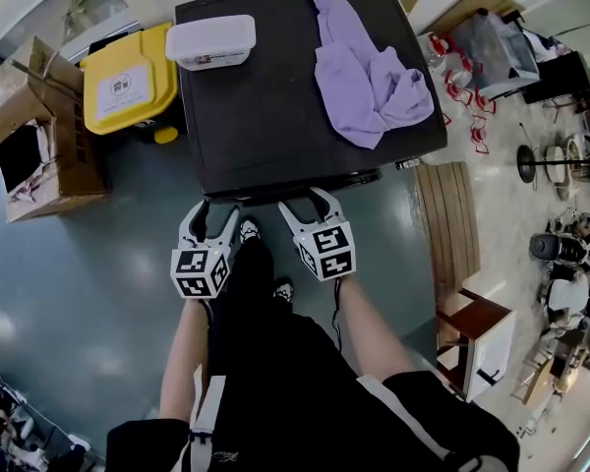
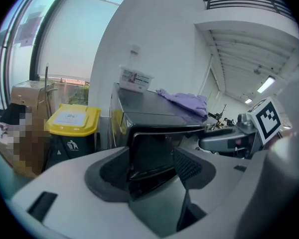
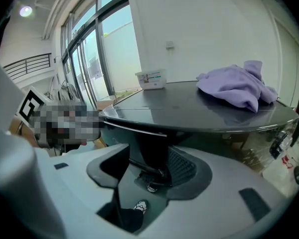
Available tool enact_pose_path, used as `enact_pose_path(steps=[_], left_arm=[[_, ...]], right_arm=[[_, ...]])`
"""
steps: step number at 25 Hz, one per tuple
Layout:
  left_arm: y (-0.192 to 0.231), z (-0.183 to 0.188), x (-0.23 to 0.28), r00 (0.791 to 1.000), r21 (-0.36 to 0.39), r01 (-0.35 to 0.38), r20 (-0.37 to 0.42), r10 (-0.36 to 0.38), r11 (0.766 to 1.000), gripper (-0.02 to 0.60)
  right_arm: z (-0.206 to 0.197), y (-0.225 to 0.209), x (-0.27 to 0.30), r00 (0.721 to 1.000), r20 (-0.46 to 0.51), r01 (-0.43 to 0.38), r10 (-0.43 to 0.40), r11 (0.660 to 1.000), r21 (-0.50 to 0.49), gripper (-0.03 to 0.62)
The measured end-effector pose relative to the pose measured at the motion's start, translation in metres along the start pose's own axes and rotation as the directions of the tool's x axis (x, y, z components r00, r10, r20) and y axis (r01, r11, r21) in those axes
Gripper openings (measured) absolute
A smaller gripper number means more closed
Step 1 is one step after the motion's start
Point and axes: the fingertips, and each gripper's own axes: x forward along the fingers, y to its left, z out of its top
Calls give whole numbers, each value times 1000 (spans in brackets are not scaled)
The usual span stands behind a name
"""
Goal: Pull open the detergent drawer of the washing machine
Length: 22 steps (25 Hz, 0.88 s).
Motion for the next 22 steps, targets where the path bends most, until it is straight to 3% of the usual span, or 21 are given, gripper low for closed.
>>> enact_pose_path(steps=[11, 16, 22], left_arm=[[4, 2, 8, 1000, -1, -22, 13, 22, 1000, 272], [0, 4, 10, 999, -45, -24, 34, 25, 999, 288], [4, 4, 12, 994, -53, -97, 37, 99, 994, 287]], right_arm=[[3, -5, 6, 998, 23, 60, -61, 998, 20, 219], [3, -8, 7, 994, 42, 97, -98, 995, 26, 212], [4, -8, 8, 994, 45, 98, -99, 995, 10, 207]])
